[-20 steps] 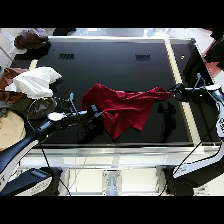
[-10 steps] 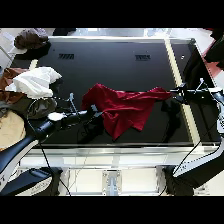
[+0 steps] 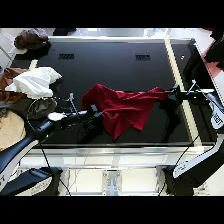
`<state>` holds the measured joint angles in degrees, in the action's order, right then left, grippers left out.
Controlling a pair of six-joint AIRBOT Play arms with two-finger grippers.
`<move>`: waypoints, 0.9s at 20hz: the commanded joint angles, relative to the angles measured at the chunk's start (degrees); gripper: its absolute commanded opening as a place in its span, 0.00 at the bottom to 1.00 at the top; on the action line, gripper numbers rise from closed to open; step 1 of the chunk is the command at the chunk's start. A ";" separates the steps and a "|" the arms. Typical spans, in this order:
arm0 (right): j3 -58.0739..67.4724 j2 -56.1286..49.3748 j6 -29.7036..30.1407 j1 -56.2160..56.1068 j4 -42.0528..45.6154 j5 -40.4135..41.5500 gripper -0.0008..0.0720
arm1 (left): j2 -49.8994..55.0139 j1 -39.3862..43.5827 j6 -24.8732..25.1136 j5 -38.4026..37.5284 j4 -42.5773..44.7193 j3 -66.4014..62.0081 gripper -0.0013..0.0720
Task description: Fold the shirts.
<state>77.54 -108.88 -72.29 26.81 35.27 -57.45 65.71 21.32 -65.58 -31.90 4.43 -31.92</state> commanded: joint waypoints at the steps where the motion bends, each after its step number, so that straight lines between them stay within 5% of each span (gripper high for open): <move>1: 2.25 -0.39 2.25 -2.19 -2.75 -1.88 0.03 | -0.15 -0.02 0.02 -0.02 0.02 -0.04 0.03; 6: 14.14 3.98 6.01 -2.14 -2.95 -16.52 0.03 | -7.41 -7.65 2.03 -0.63 0.04 -0.07 0.03; 12: 25.66 24.26 5.99 -2.14 1.07 -32.02 0.03 | -32.79 -21.90 4.94 -1.42 3.52 -4.04 0.02; 18: 34.29 52.13 5.77 -2.16 15.32 -32.41 0.02 | -41.75 -28.70 -3.37 -3.21 22.05 -27.85 0.02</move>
<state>107.57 -68.36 -66.46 24.71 43.31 -89.56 27.49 -4.47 -64.66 -34.22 15.66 -49.43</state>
